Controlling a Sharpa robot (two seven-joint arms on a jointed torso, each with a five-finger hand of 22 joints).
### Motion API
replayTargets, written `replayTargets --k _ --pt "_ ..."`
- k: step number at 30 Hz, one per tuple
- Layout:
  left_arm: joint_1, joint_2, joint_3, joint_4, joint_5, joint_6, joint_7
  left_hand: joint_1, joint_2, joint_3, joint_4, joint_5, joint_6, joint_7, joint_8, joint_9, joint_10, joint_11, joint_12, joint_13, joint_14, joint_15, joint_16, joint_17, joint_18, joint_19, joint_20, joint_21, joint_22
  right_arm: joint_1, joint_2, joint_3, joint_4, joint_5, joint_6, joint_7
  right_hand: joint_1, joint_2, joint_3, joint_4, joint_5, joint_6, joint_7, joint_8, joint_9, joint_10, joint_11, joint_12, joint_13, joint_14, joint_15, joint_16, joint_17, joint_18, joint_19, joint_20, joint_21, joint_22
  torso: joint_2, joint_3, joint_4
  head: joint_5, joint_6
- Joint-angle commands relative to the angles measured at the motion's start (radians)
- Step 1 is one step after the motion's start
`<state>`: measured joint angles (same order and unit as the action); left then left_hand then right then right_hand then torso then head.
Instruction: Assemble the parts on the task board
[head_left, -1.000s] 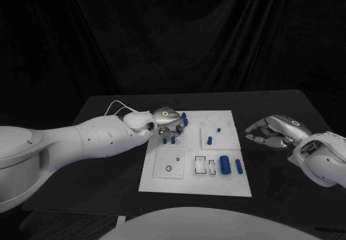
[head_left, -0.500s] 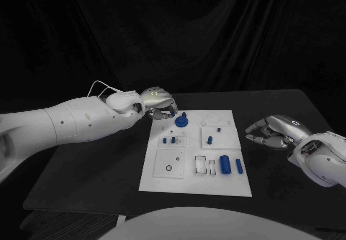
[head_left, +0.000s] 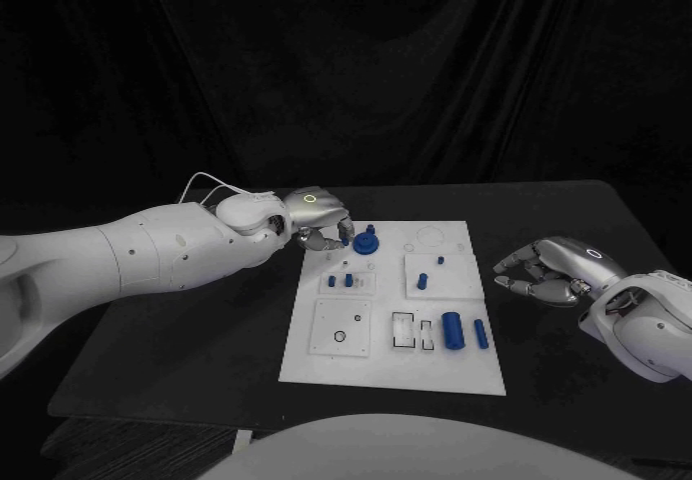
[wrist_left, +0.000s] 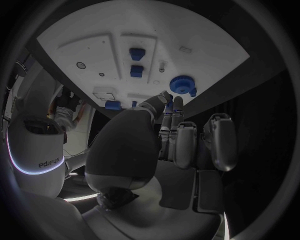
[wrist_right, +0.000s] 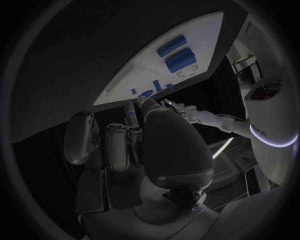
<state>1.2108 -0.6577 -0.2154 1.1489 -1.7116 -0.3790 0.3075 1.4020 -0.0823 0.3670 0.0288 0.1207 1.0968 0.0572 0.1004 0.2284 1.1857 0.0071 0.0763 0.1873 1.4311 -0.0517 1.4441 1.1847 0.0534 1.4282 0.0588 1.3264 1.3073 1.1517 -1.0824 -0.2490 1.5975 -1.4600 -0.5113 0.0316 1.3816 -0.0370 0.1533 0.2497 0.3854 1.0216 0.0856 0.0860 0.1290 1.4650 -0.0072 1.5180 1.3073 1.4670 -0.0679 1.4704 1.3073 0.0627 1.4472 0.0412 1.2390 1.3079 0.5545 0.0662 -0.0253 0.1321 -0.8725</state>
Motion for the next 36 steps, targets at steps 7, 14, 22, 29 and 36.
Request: replayTargets --k 7,14,22,29,36 --pt "-0.026 0.021 0.001 -0.02 0.011 0.029 0.011 0.01 -0.002 -0.003 0.005 -0.002 0.001 0.004 -0.006 -0.001 0.003 0.003 -0.004 -0.002 -0.01 0.002 -0.007 -0.004 0.003 -0.008 0.003 -0.003 0.186 -0.005 -0.003 0.001 0.004 0.0 0.003 0.0 -0.003 -0.008 0.008 -0.001 -0.014 0.002 0.002 -0.004 0.0 0.06 -0.001 -0.005 0.21 0.08 -0.002 -0.009 0.181 0.007 -0.011 0.0 -0.009 0.169 0.0 0.0012 -0.0029 0.003 0.0" --pt "-0.036 0.027 0.001 -0.029 0.011 0.032 0.009 0.011 -0.002 -0.003 0.005 -0.002 0.0 0.004 -0.007 -0.002 0.002 0.003 -0.005 -0.003 -0.01 0.002 -0.008 -0.005 0.003 -0.008 0.003 -0.003 0.186 -0.005 -0.005 0.001 0.005 0.0 0.003 0.0 -0.003 -0.009 0.008 -0.001 -0.017 0.002 0.002 -0.004 0.0 0.06 -0.001 -0.005 0.21 0.08 -0.002 -0.009 0.18 0.007 -0.011 0.001 -0.009 0.169 -0.002 0.0018 -0.0036 0.005 0.0" --pt "-0.041 0.034 0.001 -0.043 0.011 0.049 0.004 0.014 -0.004 -0.002 0.004 0.0 -0.002 0.006 -0.01 -0.003 0.0 0.005 -0.008 -0.006 -0.014 0.003 -0.011 -0.013 0.005 -0.011 0.004 -0.008 0.185 -0.005 -0.004 0.001 0.004 0.0 0.004 0.0 -0.003 -0.008 0.008 -0.001 -0.019 0.002 0.003 -0.004 0.0 0.06 -0.001 -0.005 0.21 0.08 -0.002 -0.009 0.18 0.007 -0.011 0.001 -0.009 0.169 -0.002 0.0009 -0.0046 0.002 0.0" --pt "-0.051 0.042 0.001 -0.053 0.011 0.058 -0.002 0.014 -0.004 -0.003 0.004 0.0 -0.003 0.006 -0.011 -0.003 -0.002 0.006 -0.01 -0.008 -0.016 0.003 -0.013 -0.018 0.005 -0.014 0.004 -0.013 0.184 -0.005 -0.004 0.001 0.003 0.0 0.004 -0.001 -0.003 -0.008 0.008 -0.001 -0.019 0.002 0.003 -0.004 0.0 0.06 -0.001 -0.005 0.21 0.08 -0.002 -0.009 0.18 0.007 -0.011 0.001 -0.009 0.169 -0.002 0.0015 -0.0028 0.001 0.0" --pt "-0.06 0.052 0.001 -0.062 0.011 0.052 -0.008 0.014 -0.006 -0.004 0.004 0.001 -0.003 0.007 -0.012 -0.004 -0.003 0.007 -0.011 -0.009 -0.018 0.004 -0.014 -0.021 0.005 -0.012 0.004 -0.01 0.184 -0.005 -0.002 0.001 0.001 0.0 0.002 0.001 -0.003 -0.008 0.008 -0.001 -0.019 0.002 0.003 -0.004 0.0 0.06 -0.001 -0.005 0.21 0.08 -0.002 -0.009 0.18 0.007 -0.011 0.001 -0.009 0.169 -0.002 0.0002 -0.0048 0.003 0.0"
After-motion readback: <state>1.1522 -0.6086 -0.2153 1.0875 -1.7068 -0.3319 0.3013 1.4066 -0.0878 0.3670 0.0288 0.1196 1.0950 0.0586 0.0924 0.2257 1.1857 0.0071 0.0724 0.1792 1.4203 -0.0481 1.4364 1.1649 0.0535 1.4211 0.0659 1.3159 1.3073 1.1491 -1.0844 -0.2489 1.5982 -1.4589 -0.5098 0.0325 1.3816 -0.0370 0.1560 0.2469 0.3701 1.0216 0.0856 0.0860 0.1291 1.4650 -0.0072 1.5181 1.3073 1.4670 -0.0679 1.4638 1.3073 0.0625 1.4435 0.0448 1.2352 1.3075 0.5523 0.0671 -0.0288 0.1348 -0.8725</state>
